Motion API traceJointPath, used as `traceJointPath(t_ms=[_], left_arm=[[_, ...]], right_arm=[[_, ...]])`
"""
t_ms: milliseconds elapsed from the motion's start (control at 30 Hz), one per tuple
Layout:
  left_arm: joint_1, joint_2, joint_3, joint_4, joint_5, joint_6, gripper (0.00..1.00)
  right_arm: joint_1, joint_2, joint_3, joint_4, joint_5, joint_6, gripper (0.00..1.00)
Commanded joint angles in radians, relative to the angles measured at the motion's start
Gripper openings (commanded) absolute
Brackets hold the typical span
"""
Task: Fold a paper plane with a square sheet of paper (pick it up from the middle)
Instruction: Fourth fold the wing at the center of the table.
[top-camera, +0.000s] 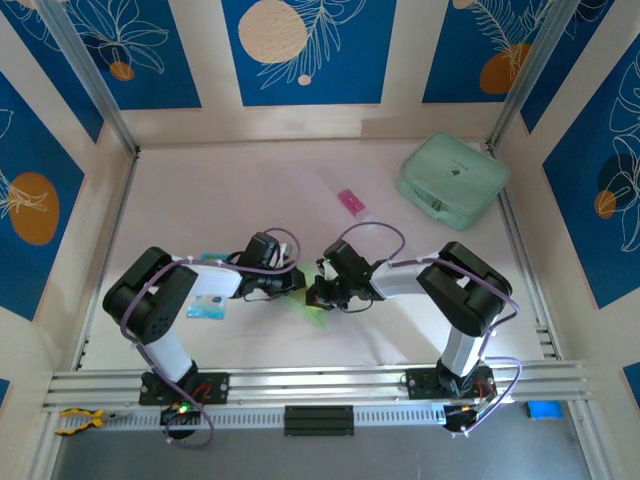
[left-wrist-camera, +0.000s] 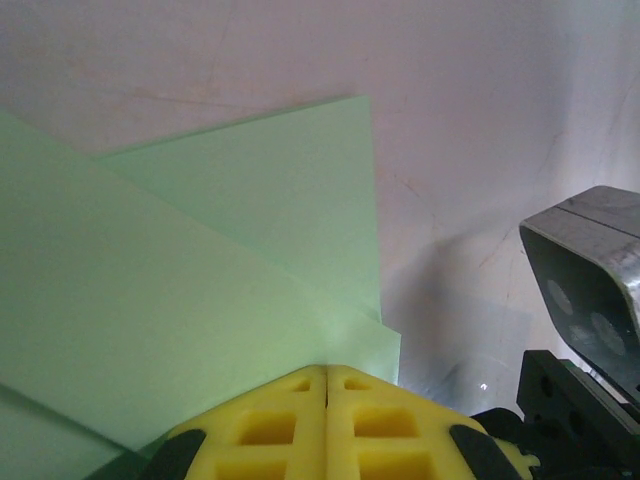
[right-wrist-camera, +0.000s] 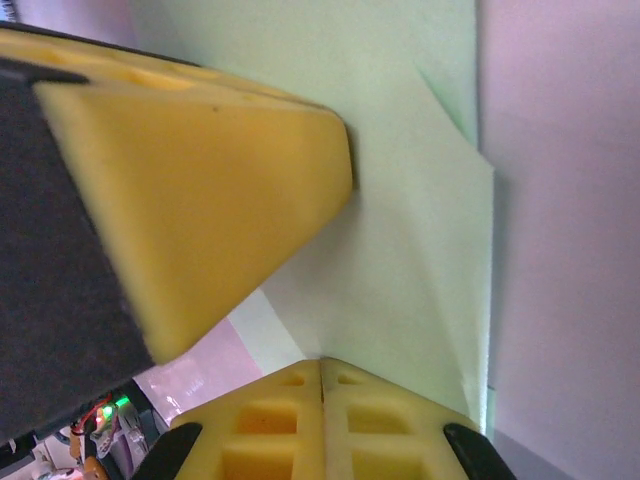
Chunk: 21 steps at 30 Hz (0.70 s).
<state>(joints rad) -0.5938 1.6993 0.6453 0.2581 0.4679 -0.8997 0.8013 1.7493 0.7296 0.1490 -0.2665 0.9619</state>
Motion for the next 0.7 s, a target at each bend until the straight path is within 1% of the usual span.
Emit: traceJointPath(t_ms=[0,67,200,400,567,667], left_arm=[[0.015,0.041,-0.037,-0.049,-0.041,0.018,0.0],[0.022,0.041,-0.039,-0.055,-0.041,0.021,0.0],[0.036,0.042,-0.032,-0.073,-0.033,0.036,0.0],[0.04,0.036,-0.038,-0.062,-0.034,0.03,0.0],[0.039,0.036,-0.039,-0.06,-0.033,0.027,0.0],[0.039,0.034,-0.039,-0.061,-0.036,0.027,0.0]], right_arm=[[0.013,-0.043,-0.088,-0.066,-0.005,0.011,0.0],[0.019,-0.072,-0.112,-0.069,-0.021,0.007,0.0],[0.045,-0.121,-0.154,-0.115,-0.008,-0.006,0.0],[0.082,-0.179,-0.236,-0.119,-0.002,0.001,0.0],[0.076,-0.237,-0.301,-0.113,0.003,0.015,0.0],[0.066,-0.284,-0.31,-0.128,-0.008,0.013,0.0]])
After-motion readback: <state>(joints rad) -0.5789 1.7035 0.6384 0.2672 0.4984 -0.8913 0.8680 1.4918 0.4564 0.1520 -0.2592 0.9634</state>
